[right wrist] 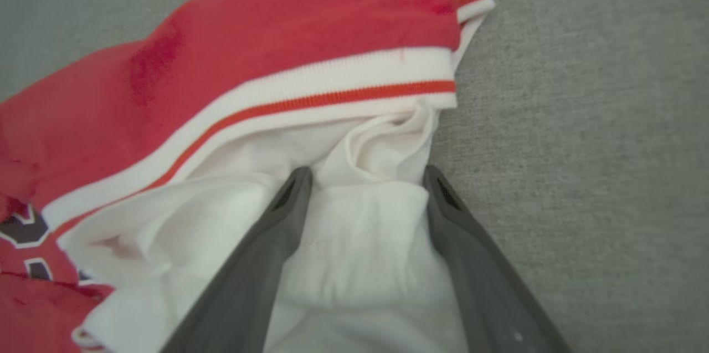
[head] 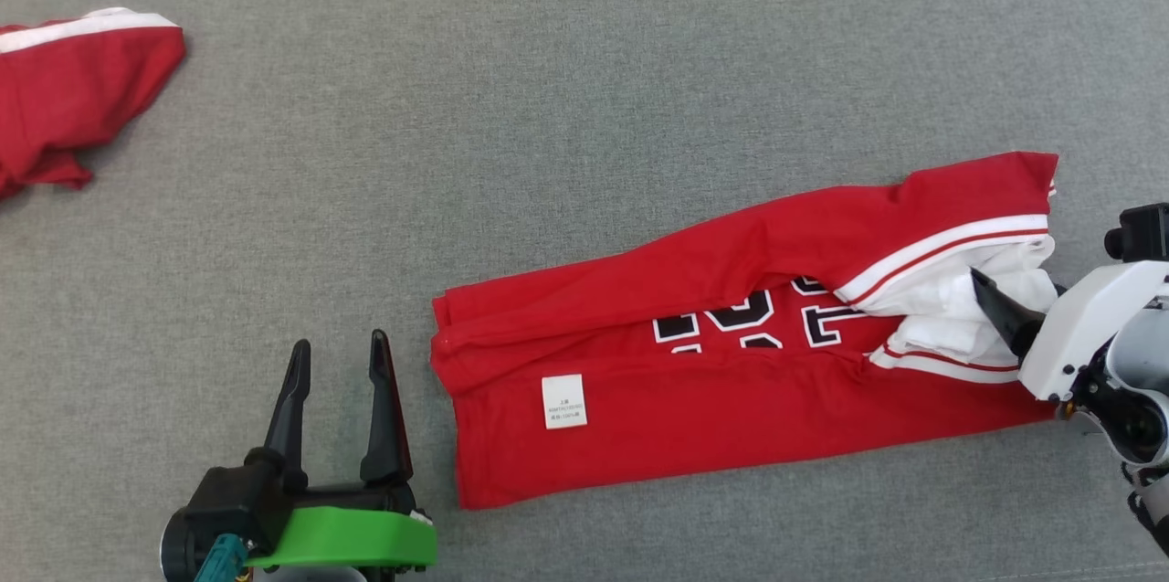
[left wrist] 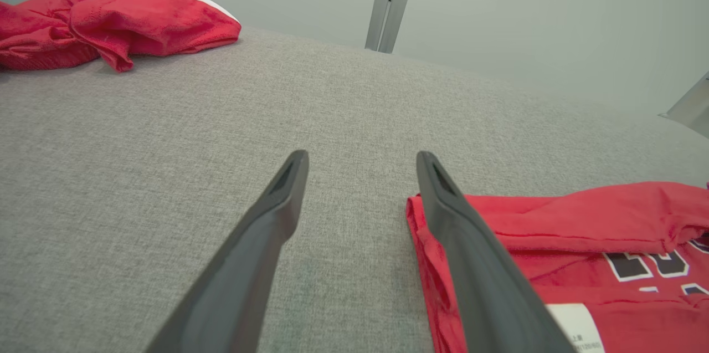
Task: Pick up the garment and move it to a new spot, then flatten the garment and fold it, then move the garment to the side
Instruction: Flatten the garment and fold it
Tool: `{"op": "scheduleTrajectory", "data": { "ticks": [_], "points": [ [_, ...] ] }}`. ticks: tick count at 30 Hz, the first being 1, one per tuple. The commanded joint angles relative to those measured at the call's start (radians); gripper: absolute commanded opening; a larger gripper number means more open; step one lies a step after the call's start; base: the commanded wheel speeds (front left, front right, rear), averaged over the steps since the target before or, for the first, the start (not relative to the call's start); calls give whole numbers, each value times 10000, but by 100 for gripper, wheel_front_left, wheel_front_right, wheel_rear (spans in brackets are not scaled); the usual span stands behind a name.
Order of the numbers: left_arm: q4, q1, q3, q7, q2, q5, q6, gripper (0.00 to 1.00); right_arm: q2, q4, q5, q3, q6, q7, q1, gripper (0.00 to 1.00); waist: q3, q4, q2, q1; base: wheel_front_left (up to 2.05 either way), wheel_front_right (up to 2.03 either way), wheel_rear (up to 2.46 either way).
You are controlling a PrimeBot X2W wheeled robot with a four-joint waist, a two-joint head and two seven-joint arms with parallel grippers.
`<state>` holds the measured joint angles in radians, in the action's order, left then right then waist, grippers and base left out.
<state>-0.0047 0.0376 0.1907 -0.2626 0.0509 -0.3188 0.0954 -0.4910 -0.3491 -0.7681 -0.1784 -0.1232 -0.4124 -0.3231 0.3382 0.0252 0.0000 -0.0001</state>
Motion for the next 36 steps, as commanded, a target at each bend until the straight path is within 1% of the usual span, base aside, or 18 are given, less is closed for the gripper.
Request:
{"op": "scheduleTrajectory", "data": {
  "ticks": [1, 5, 7, 9, 11, 14, 16, 17, 19, 23, 26, 28, 31, 33, 36],
  "points": [
    [33, 153, -1, -26, 5, -103, -47, 100, 410, -187, -378, -378, -130, 40, 333, 0, -177, 58, 0, 1, 0, 0, 0],
    [268, 316, 196, -26, 3, -235, -128, 100, -139, -825, -1065, -1, -61, 513, 470, 0, -555, 163, 0, 1, 0, 0, 0],
    [409, 402, 222, -25, 6, -292, -167, 100, -569, -1096, -1282, 344, -55, 715, 433, 0, -693, 183, 0, 1, 0, 0, 0],
    [502, 482, 109, -26, 8, -517, -80, 100, -1020, -1323, -1390, 734, -58, 996, 322, 0, -789, 179, 0, 1, 0, 0, 0],
    [632, 594, 148, -25, 8, -490, -131, 100, -1423, -1650, -1542, 1183, -67, 1164, 287, 0, -896, 219, 0, 1, 0, 0, 0],
    [734, 690, 176, -26, 12, -572, -192, 100, -2356, -2144, -1409, 1918, -67, 1440, 449, 0, -1064, 377, 0, 1, 0, 0, 0],
    [745, 812, 159, -27, 12, -700, -106, 100, -2777, -2064, -1349, 2168, -77, 1484, 506, 0, -1191, 456, 0, 1, 0, 0, 0],
    [747, 852, 169, -27, 10, -714, -103, 100, -2877, -1948, -1372, 2208, -77, 1465, 523, 0, -1226, 470, 0, 1, 0, 0, 0],
    [747, 940, 186, -27, 12, -818, -61, 100, -3121, -1227, -1300, 2061, -77, 1291, 711, 0, -1347, 482, 0, 1, 0, 0, 0],
    [779, 1042, 302, -27, 10, -940, 9, 100, -3007, 579, -1106, 1188, -75, 1024, 1057, 0, -1490, 403, 0, 1, 0, 0, 0],
    [785, 986, 470, -27, 11, -1000, 38, 100, -2543, 1853, -1037, 166, -75, 788, 1322, 0, -1529, 374, 0, 1, 0, 0, 0],
    [816, 903, 483, -27, 13, -1078, 77, 100, -2152, 2408, -938, -509, -75, 706, 1351, 0, -1526, 362, 0, 1, 0, 0, 0],
    [918, 778, 448, -27, 13, -1084, 121, 100, -1416, 2549, -473, -1280, -73, 719, 1205, 0, -1503, 326, 0, 1, 0, 0, 0],
    [983, 761, 426, -27, 11, -1049, 139, 100, -744, 2361, -270, -1652, -77, 750, 1022, 0, -1493, 310, 0, 1, 0, 0, 0],
    [1073, 828, 455, -27, 11, -975, 116, 100, 19, 1972, 100, -1859, -75, 938, 805, 0, -1503, 317, 0, 1, 0, 0, 0]
  ]
}}
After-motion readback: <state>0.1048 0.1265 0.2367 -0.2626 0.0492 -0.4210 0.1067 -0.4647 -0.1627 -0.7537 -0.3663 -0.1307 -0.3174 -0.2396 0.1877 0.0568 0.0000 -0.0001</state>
